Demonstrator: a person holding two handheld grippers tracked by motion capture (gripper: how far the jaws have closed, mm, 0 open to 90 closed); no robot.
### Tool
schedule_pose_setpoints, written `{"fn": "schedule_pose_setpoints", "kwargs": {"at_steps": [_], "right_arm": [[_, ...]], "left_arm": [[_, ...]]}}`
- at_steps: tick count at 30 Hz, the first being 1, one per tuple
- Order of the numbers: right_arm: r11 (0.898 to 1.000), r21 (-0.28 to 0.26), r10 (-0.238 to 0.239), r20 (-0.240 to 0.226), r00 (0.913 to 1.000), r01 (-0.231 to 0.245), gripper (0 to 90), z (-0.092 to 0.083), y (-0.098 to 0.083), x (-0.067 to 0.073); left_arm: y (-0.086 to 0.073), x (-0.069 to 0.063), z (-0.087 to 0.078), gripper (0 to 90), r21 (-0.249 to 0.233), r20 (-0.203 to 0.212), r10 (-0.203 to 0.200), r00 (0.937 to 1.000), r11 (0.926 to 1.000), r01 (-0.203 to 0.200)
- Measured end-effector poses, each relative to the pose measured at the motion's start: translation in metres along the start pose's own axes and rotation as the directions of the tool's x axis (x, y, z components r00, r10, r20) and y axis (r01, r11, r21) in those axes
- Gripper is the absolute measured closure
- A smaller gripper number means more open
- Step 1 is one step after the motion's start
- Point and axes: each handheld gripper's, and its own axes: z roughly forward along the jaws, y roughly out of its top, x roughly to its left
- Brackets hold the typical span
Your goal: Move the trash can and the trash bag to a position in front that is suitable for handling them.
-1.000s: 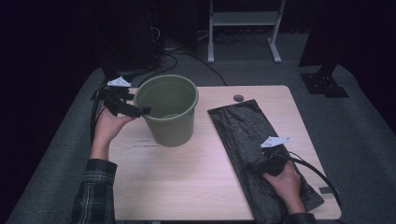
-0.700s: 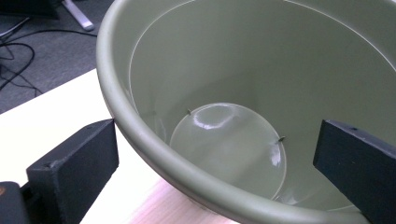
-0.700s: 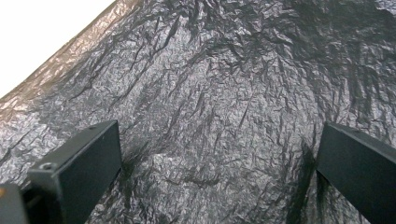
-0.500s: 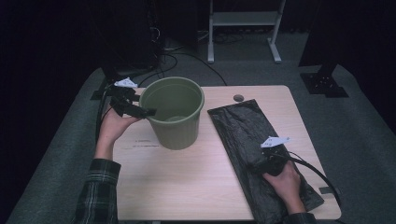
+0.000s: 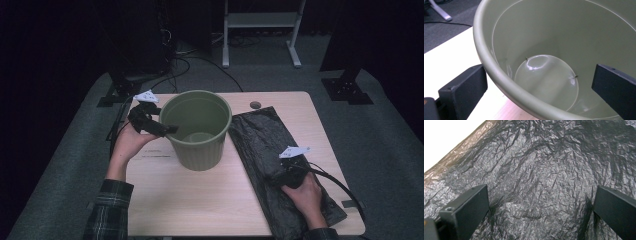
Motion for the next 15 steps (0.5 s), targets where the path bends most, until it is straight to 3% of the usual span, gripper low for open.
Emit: {"fn": "schedule_pose_setpoints", "kwargs": {"at_steps": [9,15], "right_arm": [[1.0,0.001,-0.002,0.0,1.0,0.002,0.0,0.0,0.0,0.0],[1.0,0.001,-0.001,-0.001,1.0,0.001,0.0,0.0,0.0,0.0]], "left_arm": [[0.002,-0.025,0.004,0.0,0.004,0.043,0.043,0.9981,0.9991,-0.043],[0.003,-0.048,0.005,0.0,0.023,0.091,0.09,0.9918,0.9954,-0.093]]}}
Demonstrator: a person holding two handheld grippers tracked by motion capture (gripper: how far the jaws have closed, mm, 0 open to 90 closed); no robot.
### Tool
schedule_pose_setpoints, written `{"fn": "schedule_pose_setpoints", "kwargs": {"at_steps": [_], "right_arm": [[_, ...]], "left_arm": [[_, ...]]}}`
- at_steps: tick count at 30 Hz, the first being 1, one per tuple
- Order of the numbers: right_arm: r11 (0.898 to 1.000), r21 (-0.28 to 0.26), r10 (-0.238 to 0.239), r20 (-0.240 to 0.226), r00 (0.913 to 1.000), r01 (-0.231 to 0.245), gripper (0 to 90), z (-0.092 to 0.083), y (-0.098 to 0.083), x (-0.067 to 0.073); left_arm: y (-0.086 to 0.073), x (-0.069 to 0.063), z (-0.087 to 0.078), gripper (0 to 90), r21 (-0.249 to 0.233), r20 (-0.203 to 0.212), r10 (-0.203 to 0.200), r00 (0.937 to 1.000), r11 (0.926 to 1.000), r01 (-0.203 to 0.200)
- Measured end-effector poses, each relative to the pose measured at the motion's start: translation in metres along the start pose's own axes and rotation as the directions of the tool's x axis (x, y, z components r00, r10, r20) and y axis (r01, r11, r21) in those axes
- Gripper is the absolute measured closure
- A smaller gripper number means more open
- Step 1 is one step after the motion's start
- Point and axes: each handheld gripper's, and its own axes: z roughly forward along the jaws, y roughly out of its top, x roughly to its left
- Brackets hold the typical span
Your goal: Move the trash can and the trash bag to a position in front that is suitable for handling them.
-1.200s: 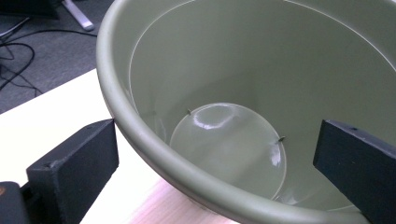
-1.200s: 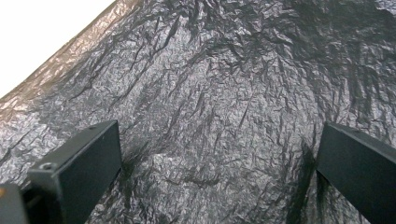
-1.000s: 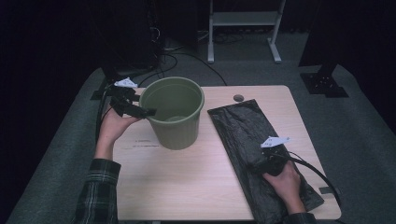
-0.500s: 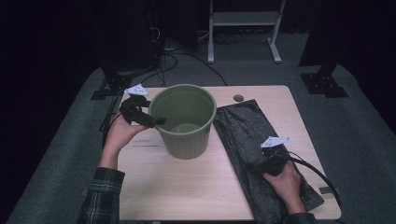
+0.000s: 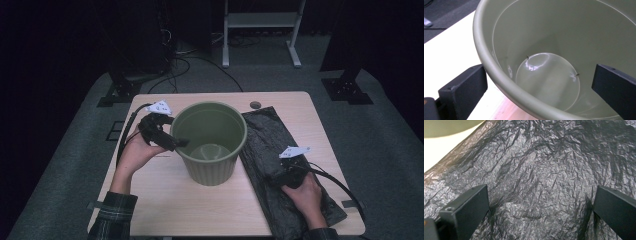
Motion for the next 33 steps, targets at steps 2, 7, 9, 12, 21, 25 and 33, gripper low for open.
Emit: {"fn": "schedule_pose_setpoints", "kwargs": {"at_steps": [2,7,9,12,21,25,33], "right_arm": [[1.0,0.0,0.0,-0.001,1.0,0.0,0.0,0.0,0.0,0.0],[1.0,0.0,0.0,0.0,1.0,0.0,0.0,0.0,0.0,0.0],[1.0,0.0,0.0,0.0,1.0,0.0,0.0,0.0,0.0,0.0],[1.0,0.0,0.0,0.0,1.0,0.0,0.0,0.0,0.0,0.0],[1.0,0.0,0.0,-0.001,1.0,0.0,0.0,0.0,0.0,0.0],[1.0,0.0,0.0,-0.001,1.0,0.0,0.0,0.0,0.0,0.0],[1.0,0.0,-0.003,-0.001,1.0,0.003,0.0,0.0,0.0,0.0]], "left_arm": [[0.0,-0.006,0.001,0.0,-0.007,0.01,0.003,1.0,1.0,-0.003],[-0.002,-0.016,0.001,0.0,-0.019,0.029,0.017,0.9994,0.9997,-0.016],[-0.002,-0.021,0.0,0.0,-0.018,0.035,0.025,0.9991,0.9995,-0.024],[-0.004,-0.029,0.0,0.0,-0.027,0.043,0.027,0.9987,0.9993,-0.026],[-0.01,-0.046,-0.005,0.0,-0.04,0.054,0.039,0.9978,0.9985,-0.037],[-0.01,-0.043,-0.005,0.0,-0.069,0.025,0.043,0.9988,0.9968,-0.041],[-0.008,-0.036,-0.025,0.0,-0.155,-0.008,0.016,0.9998,0.9877,-0.017]]}}
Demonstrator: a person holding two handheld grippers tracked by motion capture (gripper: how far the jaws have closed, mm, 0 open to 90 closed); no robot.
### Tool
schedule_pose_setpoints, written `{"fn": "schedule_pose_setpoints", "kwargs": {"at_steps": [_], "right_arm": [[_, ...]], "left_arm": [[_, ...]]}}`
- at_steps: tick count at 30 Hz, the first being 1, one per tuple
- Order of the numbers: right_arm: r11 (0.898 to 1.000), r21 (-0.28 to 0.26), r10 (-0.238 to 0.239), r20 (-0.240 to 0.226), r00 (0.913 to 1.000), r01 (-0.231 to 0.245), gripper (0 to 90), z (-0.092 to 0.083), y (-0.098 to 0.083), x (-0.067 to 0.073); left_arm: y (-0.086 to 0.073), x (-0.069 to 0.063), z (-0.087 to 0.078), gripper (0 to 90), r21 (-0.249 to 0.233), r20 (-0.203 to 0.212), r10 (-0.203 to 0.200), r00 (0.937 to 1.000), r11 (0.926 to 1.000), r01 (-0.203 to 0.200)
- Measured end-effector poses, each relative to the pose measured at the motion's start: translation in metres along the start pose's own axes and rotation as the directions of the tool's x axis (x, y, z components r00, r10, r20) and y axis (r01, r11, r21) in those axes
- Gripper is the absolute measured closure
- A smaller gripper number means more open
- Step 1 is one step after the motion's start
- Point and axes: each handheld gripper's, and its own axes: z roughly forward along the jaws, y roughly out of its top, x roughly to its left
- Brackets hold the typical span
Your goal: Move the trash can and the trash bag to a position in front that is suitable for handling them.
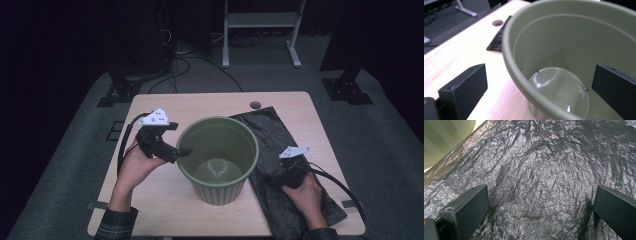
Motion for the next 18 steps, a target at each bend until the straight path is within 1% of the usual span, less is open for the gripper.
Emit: {"fn": "schedule_pose_setpoints", "kwargs": {"at_steps": [1,3,4,7,10,12,13,15,16,17,18], "right_arm": [[1.0,0.0,0.0,0.0,1.0,0.0,0.0,0.0,0.0,0.0],[1.0,0.0,0.0,0.0,1.0,0.0,0.0,0.0,0.0,0.0],[1.0,0.0,0.0,0.0,1.0,0.0,0.0,0.0,0.0,0.0],[1.0,0.0,0.001,-0.002,1.0,-0.001,0.0,0.0,0.0,0.0],[1.0,0.0,0.001,-0.002,1.0,-0.001,0.0,0.0,0.0,0.0],[1.0,0.0,0.001,-0.002,1.0,-0.001,0.0,0.0,0.0,0.0],[1.0,0.0,0.001,-0.002,1.0,-0.001,0.0,0.0,0.0,0.0],[1.0,0.0,0.001,-0.002,1.0,-0.001,0.0,0.0,0.0,0.0],[1.0,0.0,0.001,-0.002,1.0,-0.001,0.0,0.0,0.0,0.0],[1.0,0.0,0.001,-0.002,1.0,-0.001,0.0,0.0,0.0,0.0],[1.0,0.0,0.001,-0.002,1.0,-0.001,0.0,0.0,0.0,0.0]], "left_arm": [[0.0,0.0,0.0,0.0,0.0,0.0,0.0,1.0,1.0,0.0],[-0.004,-0.003,-0.011,0.0,-0.021,-0.011,-0.002,0.9999,0.9998,0.001],[-0.004,-0.003,-0.011,0.0,-0.021,-0.011,-0.002,0.9999,0.9998,0.001],[-0.013,-0.008,-0.022,0.0,-0.039,-0.015,-0.008,0.9999,0.9992,0.007],[-0.02,-0.013,-0.029,0.0,-0.042,-0.021,-0.009,0.9997,0.9991,0.008],[-0.022,-0.014,-0.031,0.0,-0.045,-0.024,-0.01,0.9997,0.9989,0.009],[-0.026,-0.016,-0.037,0.0,-0.048,-0.036,-0.013,0.9993,0.9988,0.012],[-0.028,-0.017,-0.038,0.0,-0.049,-0.037,-0.015,0.9992,0.9987,0.013],[-0.031,-0.018,-0.04,0.0,-0.045,-0.043,-0.015,0.9989,0.9989,0.013],[-0.037,-0.021,-0.043,0.0,-0.035,-0.056,-0.014,0.9983,0.9993,0.012],[-0.037,-0.021,-0.043,0.0,-0.035,-0.056,-0.014,0.9983,0.9993,0.012]]}}
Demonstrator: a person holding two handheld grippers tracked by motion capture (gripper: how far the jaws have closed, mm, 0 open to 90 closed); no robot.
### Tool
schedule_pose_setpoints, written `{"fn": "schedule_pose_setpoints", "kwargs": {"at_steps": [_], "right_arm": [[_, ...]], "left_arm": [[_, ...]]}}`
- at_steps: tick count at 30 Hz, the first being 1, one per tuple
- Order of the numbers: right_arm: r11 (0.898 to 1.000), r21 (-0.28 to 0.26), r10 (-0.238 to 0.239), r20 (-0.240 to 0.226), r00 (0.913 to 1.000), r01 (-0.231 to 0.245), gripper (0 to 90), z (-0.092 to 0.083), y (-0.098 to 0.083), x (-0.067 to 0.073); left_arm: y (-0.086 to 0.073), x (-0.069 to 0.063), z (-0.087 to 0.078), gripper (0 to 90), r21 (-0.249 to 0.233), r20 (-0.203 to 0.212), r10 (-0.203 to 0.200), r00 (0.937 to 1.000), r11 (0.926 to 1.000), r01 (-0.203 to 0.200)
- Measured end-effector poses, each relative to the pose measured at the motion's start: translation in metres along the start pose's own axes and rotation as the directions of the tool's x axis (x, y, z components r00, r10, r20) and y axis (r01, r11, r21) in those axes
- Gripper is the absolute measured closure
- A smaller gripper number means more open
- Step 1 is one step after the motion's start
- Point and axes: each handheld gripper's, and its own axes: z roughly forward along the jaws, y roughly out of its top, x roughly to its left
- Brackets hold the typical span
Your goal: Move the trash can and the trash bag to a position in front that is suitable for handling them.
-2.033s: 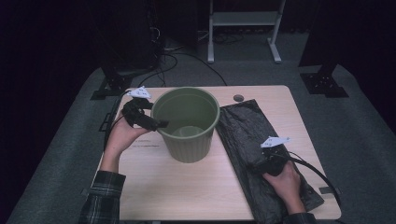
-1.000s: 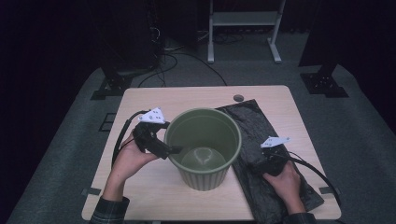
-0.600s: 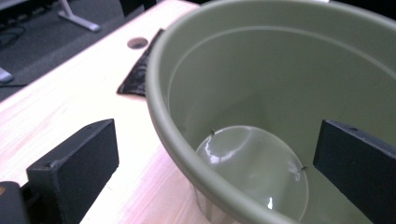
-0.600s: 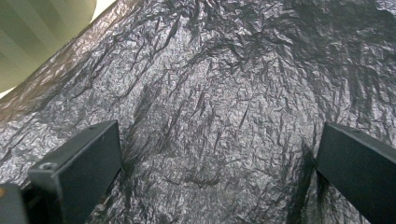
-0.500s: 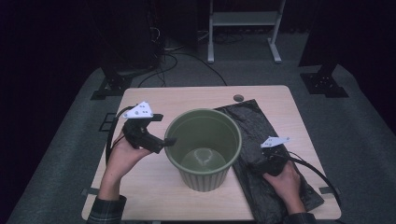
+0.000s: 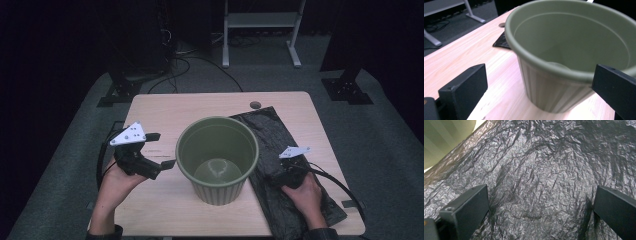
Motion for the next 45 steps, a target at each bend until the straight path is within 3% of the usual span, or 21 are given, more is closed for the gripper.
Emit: {"fn": "schedule_pose_setpoints", "kwargs": {"at_steps": [12,22,26,31,45], "right_arm": [[1.0,0.0,0.0,0.0,1.0,0.0,0.0,0.0,0.0,0.0],[1.0,0.0,0.0,0.0,1.0,0.0,0.0,0.0,0.0,0.0],[1.0,0.0,0.0,0.0,1.0,0.0,0.0,0.0,0.0,0.0],[1.0,0.0,-0.001,-0.001,1.0,0.001,0.0,0.0,0.0,0.0],[1.0,0.0,-0.001,-0.001,1.0,0.001,0.0,0.0,0.0,0.0]], "left_arm": [[-0.039,-0.006,-0.004,0.0,0.009,-0.037,-0.025,0.999,0.9996,0.025],[-0.075,-0.003,0.023,0.0,0.047,-0.021,-0.059,0.9981,0.9971,0.059],[-0.09,-0.003,0.039,0.0,0.083,-0.018,-0.071,0.9973,0.9939,0.072],[-0.1,-0.005,0.051,0.0,0.103,-0.021,-0.06,0.998,0.9928,0.062],[-0.132,0.001,0.071,0.0,0.122,-0.101,-0.082,0.9915,0.988,0.094]]}}
